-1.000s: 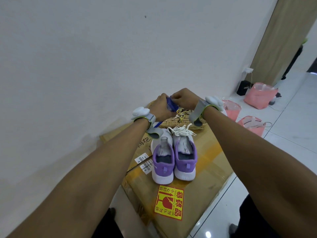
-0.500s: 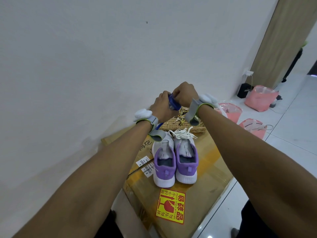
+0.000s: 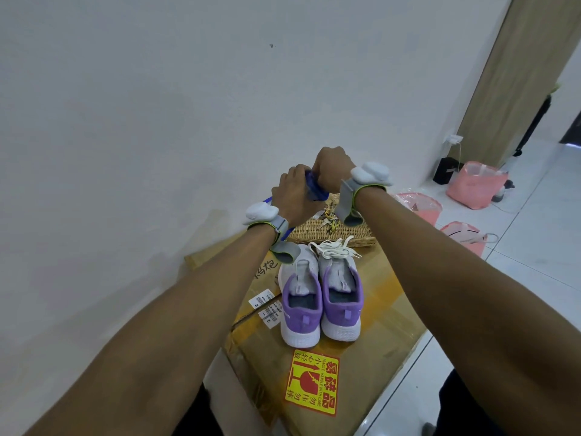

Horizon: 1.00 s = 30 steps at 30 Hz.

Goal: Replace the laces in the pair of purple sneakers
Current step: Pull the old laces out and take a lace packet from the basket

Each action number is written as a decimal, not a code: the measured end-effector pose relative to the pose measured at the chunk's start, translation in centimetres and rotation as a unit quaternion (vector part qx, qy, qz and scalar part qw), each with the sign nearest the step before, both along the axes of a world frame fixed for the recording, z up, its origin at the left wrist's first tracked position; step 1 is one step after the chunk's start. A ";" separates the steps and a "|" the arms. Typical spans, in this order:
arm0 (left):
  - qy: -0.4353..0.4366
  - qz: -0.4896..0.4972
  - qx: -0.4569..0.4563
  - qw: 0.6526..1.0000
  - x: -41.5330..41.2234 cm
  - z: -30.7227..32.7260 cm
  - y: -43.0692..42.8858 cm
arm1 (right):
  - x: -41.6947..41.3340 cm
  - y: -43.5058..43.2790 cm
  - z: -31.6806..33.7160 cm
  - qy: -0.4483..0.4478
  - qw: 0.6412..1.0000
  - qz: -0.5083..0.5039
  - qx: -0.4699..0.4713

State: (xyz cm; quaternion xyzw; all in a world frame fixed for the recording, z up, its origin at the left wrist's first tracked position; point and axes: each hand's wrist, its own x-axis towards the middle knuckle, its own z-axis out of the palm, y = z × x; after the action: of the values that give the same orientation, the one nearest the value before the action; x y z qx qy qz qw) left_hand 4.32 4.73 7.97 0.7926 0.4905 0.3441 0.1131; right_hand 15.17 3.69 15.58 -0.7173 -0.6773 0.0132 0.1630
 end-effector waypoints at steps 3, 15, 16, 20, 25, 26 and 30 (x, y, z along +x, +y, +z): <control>-0.030 -0.010 -0.011 0.999 -0.3 0.1 -0.2 | 0.1 -0.2 0.2 0.029 0.997 0.055 -0.050; -0.049 0.020 -0.052 0.997 -1.5 0.1 -0.4 | 3.1 -0.6 -0.9 0.262 0.955 0.134 0.024; -0.062 0.028 -0.061 0.996 -1.6 0.3 -0.4 | 3.1 -0.8 -0.7 0.263 0.955 0.136 0.022; -0.096 0.042 -0.098 0.990 -2.0 1.7 -0.7 | 3.2 -1.8 0.0 0.229 0.962 0.146 -0.013; -0.076 0.000 -0.120 0.990 -2.4 2.4 -0.9 | 3.9 -1.4 -0.3 0.214 0.964 0.156 -0.009; -0.082 -0.019 -0.138 0.987 -2.7 2.4 -0.7 | 4.1 -1.1 -0.5 0.212 0.967 0.143 0.001; -0.165 -0.085 -0.265 0.946 -3.3 3.2 -1.0 | 4.8 -0.5 -1.6 0.229 0.969 0.096 0.010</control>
State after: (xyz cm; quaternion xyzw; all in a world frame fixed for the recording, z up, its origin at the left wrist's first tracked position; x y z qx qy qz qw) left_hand 0.99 3.77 11.19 0.7050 0.4690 0.3167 0.4275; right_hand 19.98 3.19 13.97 -0.6253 -0.6878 0.1856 0.3185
